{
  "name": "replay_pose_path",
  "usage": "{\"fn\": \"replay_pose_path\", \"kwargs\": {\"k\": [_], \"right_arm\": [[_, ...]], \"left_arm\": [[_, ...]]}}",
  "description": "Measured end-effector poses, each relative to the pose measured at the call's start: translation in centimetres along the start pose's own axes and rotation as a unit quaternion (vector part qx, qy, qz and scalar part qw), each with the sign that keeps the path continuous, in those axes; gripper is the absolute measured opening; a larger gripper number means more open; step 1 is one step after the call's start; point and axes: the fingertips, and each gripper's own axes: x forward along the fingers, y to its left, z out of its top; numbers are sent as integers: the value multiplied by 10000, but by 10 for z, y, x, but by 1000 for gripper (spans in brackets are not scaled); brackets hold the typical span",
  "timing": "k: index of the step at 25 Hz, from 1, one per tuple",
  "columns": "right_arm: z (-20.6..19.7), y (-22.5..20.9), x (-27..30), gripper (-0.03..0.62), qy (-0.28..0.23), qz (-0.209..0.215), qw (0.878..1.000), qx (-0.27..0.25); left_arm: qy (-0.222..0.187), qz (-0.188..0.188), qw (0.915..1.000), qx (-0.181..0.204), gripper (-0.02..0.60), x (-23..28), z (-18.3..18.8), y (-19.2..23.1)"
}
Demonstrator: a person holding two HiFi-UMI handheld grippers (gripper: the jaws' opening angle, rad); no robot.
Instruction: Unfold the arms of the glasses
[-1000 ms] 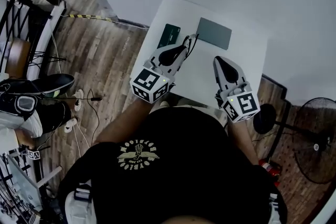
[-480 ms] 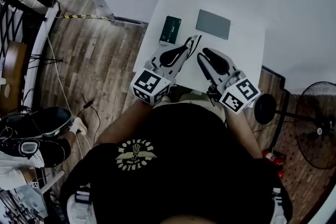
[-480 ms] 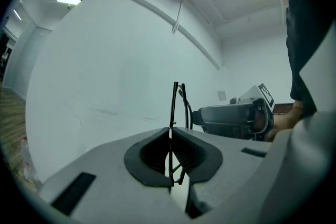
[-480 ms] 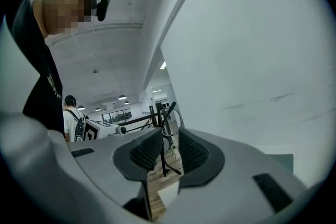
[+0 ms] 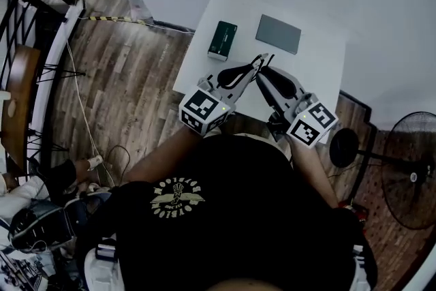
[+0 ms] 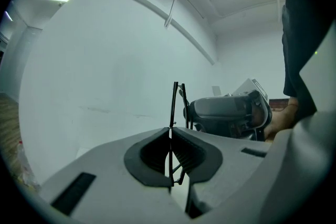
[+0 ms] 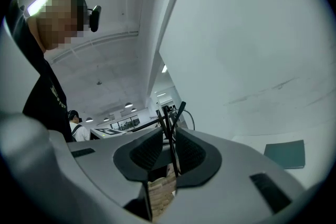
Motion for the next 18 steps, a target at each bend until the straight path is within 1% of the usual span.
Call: {"fn": "replay_pose_path", "kwargs": {"k": [3,5,10,15,18], "right_arm": [[0,-4,-8,34,22,-136,9999,-12],[0,-8,-12,17,13,-258,9997,-19],[-3,-15,-27,14,-29,-381,9993,27],[10,-46,-81,12,-102,-390,9992,16],[14,-57,-98,12,-111,-378,9992,17]], "left_arm": [[8,-69,10000,-41,20,6,2,-7],[3,-105,9999,-69,20,8,2,-7],[6,-146,9998,-131,20,18,-2,-11],[41,-33,9999,-96,20,63,-4,-40],[36,27,10000,-62,20,80,-3,-50]]}}
